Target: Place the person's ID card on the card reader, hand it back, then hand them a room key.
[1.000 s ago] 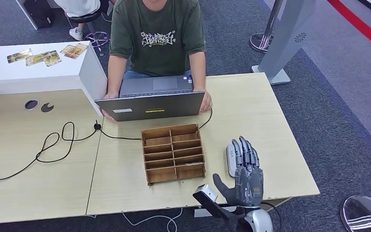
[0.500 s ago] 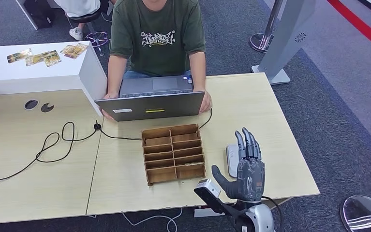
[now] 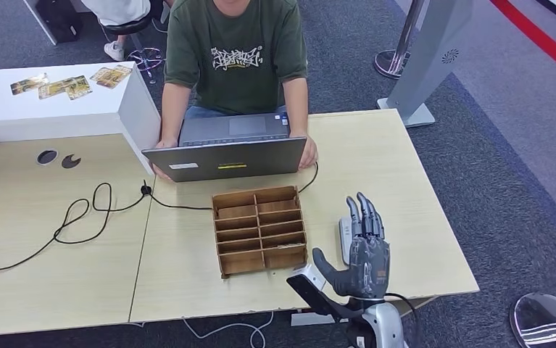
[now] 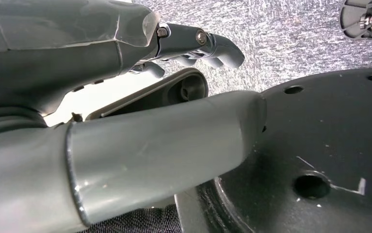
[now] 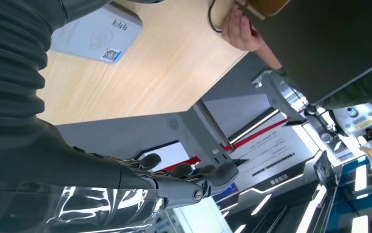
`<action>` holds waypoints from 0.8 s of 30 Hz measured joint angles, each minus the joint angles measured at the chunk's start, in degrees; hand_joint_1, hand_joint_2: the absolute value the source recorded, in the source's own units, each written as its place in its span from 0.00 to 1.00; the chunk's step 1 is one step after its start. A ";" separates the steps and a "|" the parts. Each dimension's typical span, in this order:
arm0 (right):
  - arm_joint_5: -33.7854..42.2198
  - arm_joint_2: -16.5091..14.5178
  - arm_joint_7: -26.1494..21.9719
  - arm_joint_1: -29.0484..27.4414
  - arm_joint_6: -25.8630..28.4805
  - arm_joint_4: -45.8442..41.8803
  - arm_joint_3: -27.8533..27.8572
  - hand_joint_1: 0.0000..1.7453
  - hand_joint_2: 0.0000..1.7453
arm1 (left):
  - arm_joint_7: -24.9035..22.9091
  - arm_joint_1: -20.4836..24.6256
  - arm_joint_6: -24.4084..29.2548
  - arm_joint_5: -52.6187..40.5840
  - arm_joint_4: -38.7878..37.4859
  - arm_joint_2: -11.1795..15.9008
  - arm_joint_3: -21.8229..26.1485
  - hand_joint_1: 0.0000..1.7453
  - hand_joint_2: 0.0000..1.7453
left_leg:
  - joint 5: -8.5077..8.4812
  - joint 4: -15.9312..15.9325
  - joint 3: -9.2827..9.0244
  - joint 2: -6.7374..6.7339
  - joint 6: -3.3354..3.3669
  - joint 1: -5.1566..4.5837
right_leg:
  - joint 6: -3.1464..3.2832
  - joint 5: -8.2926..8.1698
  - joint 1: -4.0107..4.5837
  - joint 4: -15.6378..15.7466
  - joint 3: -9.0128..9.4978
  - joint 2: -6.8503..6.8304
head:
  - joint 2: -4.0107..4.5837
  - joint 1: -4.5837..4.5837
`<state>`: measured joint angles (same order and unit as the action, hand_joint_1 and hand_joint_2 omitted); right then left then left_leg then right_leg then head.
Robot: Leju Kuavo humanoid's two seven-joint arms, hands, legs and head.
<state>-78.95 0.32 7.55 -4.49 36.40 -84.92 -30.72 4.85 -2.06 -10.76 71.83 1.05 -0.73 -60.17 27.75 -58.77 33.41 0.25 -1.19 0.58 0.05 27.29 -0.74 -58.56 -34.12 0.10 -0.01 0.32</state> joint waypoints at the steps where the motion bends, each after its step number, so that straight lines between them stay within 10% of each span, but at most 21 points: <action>1: 0.44 0.61 0.28 0.43 -0.35 0.39 -0.75 0.00 1.00 | 0.00 0.00 -0.09 0.03 0.00 0.02 0.00 0.00 0.00 | 0.00 0.00 0.00 0.00 0.00 0.00 | 0.00 0.00 0.00 0.00 0.00 0.00 | 0.00 -0.01; 24: 0.44 6.40 4.38 5.12 -4.69 4.34 -6.52 0.00 1.00 | 0.07 -0.13 -0.55 0.09 0.00 0.46 0.00 0.00 0.00 | 0.00 0.00 0.01 0.01 0.00 0.00 | 0.00 0.00 0.00 0.00 0.00 -0.01 | -0.01 0.00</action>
<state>-78.51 6.73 11.93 0.63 31.71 -80.58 -37.24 4.92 -2.19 -11.31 71.91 1.05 -0.26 -60.17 27.75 -58.77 33.42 0.25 -1.19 0.58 0.05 27.29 -0.74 -58.56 -34.12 0.09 -0.02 0.32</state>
